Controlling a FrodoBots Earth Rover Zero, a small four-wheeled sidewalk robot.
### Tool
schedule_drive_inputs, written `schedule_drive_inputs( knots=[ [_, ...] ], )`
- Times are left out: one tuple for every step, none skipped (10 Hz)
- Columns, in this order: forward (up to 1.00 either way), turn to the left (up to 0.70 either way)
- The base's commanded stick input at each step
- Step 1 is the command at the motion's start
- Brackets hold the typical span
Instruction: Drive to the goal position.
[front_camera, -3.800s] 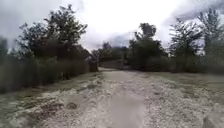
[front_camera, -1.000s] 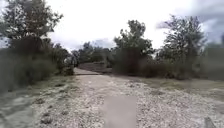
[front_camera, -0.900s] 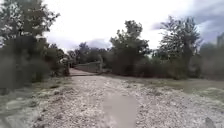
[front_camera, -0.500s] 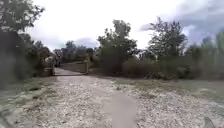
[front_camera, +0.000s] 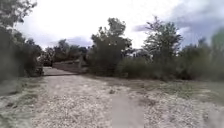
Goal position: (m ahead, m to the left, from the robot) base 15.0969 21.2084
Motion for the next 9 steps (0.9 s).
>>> schedule_drive_inputs(
  knots=[
    [0.70, 0.00],
    [0.70, 0.00],
    [0.70, 0.00],
    [0.70, 0.00],
    [0.70, 0.00],
    [0.70, 0.00],
    [0.70, 0.00],
    [0.70, 0.00],
    [0.70, 0.00]
  ],
)
